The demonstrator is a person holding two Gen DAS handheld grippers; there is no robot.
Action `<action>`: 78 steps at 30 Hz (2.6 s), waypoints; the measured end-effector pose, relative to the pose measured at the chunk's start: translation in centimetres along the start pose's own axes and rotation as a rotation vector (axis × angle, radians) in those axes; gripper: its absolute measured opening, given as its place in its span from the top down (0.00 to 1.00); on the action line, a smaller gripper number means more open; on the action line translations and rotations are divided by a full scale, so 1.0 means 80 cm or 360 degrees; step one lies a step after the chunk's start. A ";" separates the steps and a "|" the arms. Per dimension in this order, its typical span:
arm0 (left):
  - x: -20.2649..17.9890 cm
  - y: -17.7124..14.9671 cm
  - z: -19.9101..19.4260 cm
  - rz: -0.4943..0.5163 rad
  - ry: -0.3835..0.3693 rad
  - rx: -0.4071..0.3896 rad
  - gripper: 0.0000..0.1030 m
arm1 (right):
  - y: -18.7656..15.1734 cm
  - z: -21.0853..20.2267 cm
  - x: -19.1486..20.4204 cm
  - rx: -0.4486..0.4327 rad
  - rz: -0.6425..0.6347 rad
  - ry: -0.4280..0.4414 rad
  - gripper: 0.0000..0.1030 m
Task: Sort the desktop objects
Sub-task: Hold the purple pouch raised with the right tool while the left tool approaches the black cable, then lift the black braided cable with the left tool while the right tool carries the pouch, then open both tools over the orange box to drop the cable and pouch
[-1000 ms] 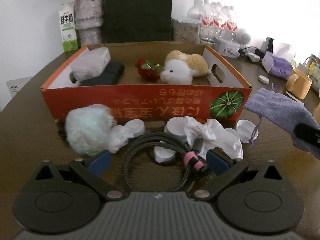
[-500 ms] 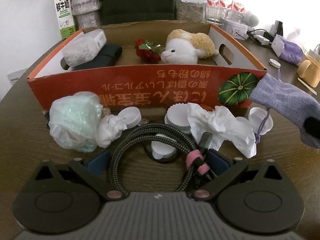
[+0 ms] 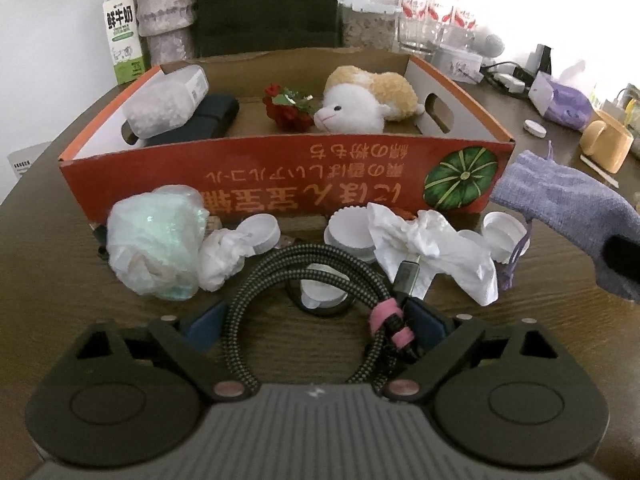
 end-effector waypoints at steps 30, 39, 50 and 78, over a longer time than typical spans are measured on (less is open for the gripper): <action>0.060 0.109 -0.082 -0.0058 -0.0127 -0.0502 0.08 | 0.101 0.046 0.104 -0.0186 -0.0221 0.0008 0.94; 0.069 0.170 -0.026 -0.0085 -0.0103 -0.0523 0.08 | 0.139 0.127 0.101 -0.0181 -0.0190 -0.0012 0.94; 0.075 0.167 0.066 -0.0092 -0.0045 -0.0406 0.08 | 0.111 0.202 0.067 -0.0046 -0.0136 -0.0066 0.94; 0.074 0.158 0.058 -0.0094 0.0071 -0.0447 0.00 | 0.102 0.201 0.068 -0.0037 -0.0168 -0.0058 0.10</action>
Point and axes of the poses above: each gripper's, at about its wrist camera, not at the fingertips, and z roughly the way its jaws point, x to its left, y to its top, the point moved 4 cm from there along z, roughly the way its jaws point, and after that the axes turned 1 degree about -x, right-handed, at the moved point
